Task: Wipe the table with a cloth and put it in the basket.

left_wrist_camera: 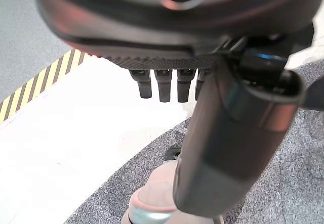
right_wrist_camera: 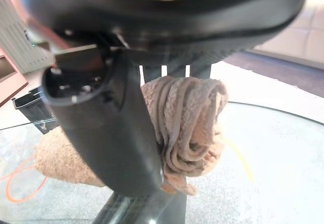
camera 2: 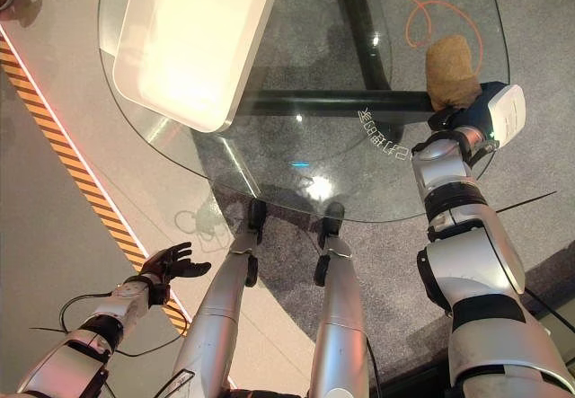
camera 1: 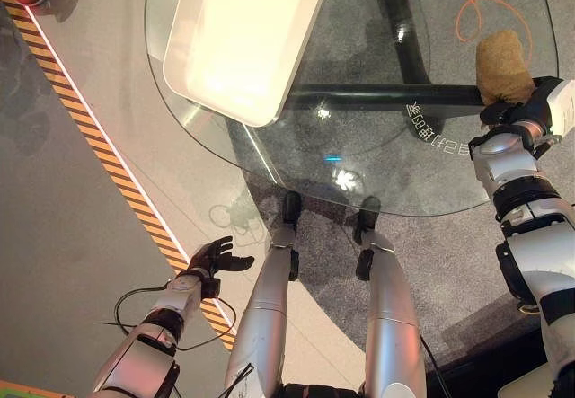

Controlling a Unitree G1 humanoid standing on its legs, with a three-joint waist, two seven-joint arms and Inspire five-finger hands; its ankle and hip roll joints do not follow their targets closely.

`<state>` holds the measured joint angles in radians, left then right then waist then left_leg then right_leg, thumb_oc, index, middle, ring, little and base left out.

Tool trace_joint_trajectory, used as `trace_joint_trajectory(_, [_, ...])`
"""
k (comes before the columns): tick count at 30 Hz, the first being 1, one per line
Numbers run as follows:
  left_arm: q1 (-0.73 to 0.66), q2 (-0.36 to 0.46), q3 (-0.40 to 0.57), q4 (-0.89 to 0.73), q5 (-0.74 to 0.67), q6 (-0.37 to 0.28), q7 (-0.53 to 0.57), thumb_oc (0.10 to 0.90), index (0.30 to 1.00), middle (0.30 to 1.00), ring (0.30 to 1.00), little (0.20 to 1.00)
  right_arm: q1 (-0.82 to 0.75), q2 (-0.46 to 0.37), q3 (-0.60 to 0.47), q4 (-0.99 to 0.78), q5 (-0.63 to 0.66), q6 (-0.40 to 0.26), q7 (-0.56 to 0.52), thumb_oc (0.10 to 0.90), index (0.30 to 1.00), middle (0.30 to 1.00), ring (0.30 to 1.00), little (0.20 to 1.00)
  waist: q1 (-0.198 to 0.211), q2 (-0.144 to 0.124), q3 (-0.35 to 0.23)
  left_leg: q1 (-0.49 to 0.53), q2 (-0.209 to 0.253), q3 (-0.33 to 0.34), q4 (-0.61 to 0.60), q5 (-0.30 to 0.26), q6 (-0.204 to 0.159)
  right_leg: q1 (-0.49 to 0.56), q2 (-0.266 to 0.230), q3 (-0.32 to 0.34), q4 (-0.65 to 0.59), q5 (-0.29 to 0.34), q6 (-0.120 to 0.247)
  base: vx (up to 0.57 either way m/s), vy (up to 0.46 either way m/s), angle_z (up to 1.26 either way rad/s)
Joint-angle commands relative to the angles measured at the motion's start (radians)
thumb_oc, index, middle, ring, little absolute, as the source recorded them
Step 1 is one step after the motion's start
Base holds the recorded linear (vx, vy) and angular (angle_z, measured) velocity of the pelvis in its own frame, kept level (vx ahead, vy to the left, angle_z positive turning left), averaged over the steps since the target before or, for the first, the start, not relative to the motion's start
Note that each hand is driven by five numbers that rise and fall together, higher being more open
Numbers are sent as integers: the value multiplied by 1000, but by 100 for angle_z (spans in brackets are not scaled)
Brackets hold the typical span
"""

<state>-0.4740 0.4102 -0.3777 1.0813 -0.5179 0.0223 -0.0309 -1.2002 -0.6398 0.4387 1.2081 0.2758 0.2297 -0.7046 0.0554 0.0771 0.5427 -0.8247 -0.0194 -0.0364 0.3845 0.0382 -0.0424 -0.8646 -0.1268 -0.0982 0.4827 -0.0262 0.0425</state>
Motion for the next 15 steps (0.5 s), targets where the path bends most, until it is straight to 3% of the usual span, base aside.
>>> trace_joint_trajectory(1, [45,41,45,68,-22,18,-3,800,900,900,900,900,55,-158,4,35,-10,3,-52,100,300,300,300,200,8,26,-23,11,-22,53,23,-45,45,11,76,-48,21,-33,-28,0,0,0])
trace_joint_trajectory(9, [50,35,45,63,-15,10,-3,800,900,900,900,900,7,-129,72,-74,-91,-62,7,100,300,300,300,200,12,26,-23,15,-26,52,18,-41,40,15,77,-49,17,-34,-28,0,0,0])
trace_joint_trajectory(15, [60,20,43,48,-10,7,11,800,900,900,900,900,-16,-91,147,-227,-158,-59,46,100,300,300,300,200,15,26,-23,20,-30,54,12,-40,36,17,80,-51,17,-42,-31,0,7,-3])
